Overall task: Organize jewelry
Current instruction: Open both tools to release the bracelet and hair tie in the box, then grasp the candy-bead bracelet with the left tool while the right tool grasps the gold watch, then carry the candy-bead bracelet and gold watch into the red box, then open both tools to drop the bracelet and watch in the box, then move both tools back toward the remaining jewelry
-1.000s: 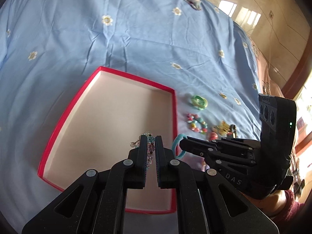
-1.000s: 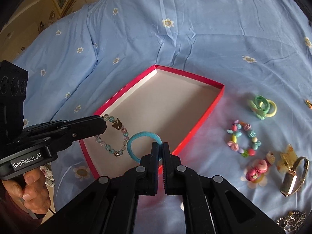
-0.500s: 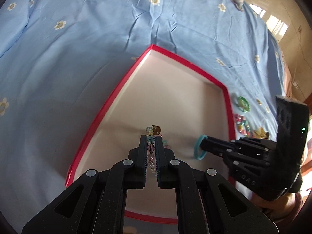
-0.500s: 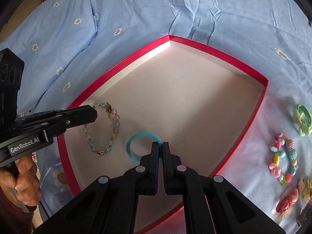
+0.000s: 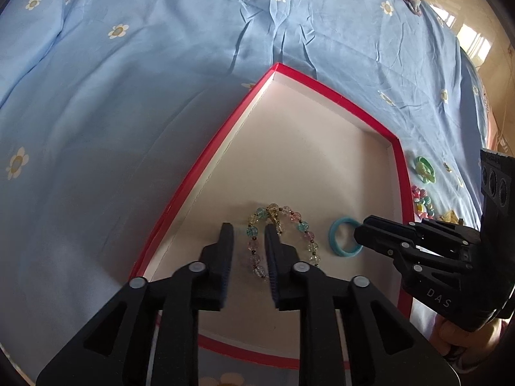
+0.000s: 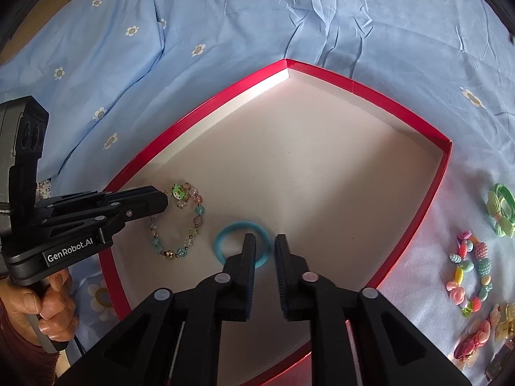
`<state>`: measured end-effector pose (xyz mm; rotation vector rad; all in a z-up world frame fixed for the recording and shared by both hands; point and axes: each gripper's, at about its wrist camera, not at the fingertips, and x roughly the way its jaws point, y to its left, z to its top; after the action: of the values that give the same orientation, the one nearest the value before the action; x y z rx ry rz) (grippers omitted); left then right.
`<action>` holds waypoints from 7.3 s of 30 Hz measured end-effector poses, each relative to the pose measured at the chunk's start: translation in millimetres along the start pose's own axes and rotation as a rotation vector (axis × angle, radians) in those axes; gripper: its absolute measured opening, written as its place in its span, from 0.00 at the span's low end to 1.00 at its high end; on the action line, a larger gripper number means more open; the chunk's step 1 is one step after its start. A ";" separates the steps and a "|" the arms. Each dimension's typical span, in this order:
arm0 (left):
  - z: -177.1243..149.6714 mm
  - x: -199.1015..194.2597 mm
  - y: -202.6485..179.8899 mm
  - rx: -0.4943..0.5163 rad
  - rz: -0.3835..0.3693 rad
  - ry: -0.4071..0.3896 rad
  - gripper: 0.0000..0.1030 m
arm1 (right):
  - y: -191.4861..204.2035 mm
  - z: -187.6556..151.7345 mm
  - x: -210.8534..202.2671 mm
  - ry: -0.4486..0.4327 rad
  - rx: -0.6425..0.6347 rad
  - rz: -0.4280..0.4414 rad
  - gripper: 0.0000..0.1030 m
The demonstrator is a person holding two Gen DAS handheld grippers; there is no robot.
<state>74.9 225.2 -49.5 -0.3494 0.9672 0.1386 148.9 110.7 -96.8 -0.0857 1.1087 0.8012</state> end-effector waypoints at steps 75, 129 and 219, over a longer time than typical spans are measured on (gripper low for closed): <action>11.9 73.9 -232.1 0.312 -0.148 0.138 0.47 | -169.2 -126.8 -136.2 -0.195 0.369 -0.217 0.31; 27.2 -59.5 -131.3 0.204 -0.229 -0.142 0.11 | -64.9 -42.8 -122.5 -0.240 0.163 -0.003 0.07; 2.2 -19.6 -107.0 0.084 -0.077 -0.025 0.72 | -102.6 -62.6 -130.1 -0.243 0.249 -0.079 0.48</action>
<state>94.4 126.6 -7.7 -0.3069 0.9311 0.0321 137.8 -60.3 -52.0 0.1727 0.9601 0.5809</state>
